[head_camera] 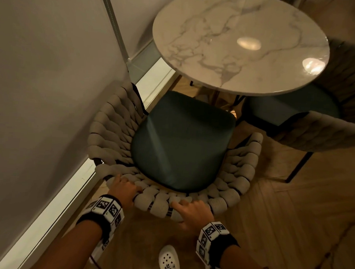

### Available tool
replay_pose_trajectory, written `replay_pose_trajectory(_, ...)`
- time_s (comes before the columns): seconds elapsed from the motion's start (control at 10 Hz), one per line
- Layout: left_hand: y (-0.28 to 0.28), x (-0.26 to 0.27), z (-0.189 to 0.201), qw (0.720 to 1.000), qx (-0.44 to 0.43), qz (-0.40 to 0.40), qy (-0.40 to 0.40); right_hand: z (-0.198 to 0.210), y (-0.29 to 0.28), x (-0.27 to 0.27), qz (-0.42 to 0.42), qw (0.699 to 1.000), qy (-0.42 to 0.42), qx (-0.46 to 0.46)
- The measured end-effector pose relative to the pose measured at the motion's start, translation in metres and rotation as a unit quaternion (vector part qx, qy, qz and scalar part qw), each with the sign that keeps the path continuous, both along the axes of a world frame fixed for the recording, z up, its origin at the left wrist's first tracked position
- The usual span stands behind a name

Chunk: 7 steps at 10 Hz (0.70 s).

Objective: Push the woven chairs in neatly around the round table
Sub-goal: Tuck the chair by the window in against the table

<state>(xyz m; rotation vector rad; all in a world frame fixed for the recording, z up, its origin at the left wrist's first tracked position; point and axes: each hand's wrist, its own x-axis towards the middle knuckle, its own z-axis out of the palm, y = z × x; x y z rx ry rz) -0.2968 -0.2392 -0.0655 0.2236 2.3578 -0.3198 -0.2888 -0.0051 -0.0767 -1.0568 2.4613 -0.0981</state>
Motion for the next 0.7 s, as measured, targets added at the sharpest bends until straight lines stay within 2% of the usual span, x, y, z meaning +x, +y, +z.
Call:
replay_pose_trajectory(0.1,-0.002,-0.01,0.0,1.0,-0.008,0.011,-0.026,-0.001,-0.004,-0.009,0.025,0.999,0.007,0.025)
replay_pose_trajectory(0.2,0.003,-0.018,-0.004,0.996,-0.027,0.035,-0.08,-0.003,-0.003,-0.005,0.016,1.0,0.004,0.011)
replay_pose_trajectory(0.3,0.006,-0.023,-0.011,0.99,-0.017,0.089,-0.11,-0.003,-0.001,-0.005,-0.013,0.999,-0.027,-0.032)
replay_pose_trajectory(0.4,0.008,-0.019,-0.009,0.988,0.01,0.104,-0.11,0.003,-0.001,-0.009,-0.01,0.997,-0.077,-0.028)
replay_pose_trajectory(0.5,0.015,-0.012,0.005,0.994,-0.011,0.099,-0.05,0.007,0.006,-0.02,-0.028,0.982,-0.182,0.027)
replay_pose_trajectory(0.6,0.03,0.001,0.013,0.992,0.001,0.118,0.034,0.008,0.026,-0.039,-0.074,0.974,-0.213,-0.005)
replay_pose_trajectory(0.7,0.034,0.031,0.013,0.97,0.024,0.154,0.188,0.001,0.072,-0.067,-0.129,0.977,-0.161,-0.056)
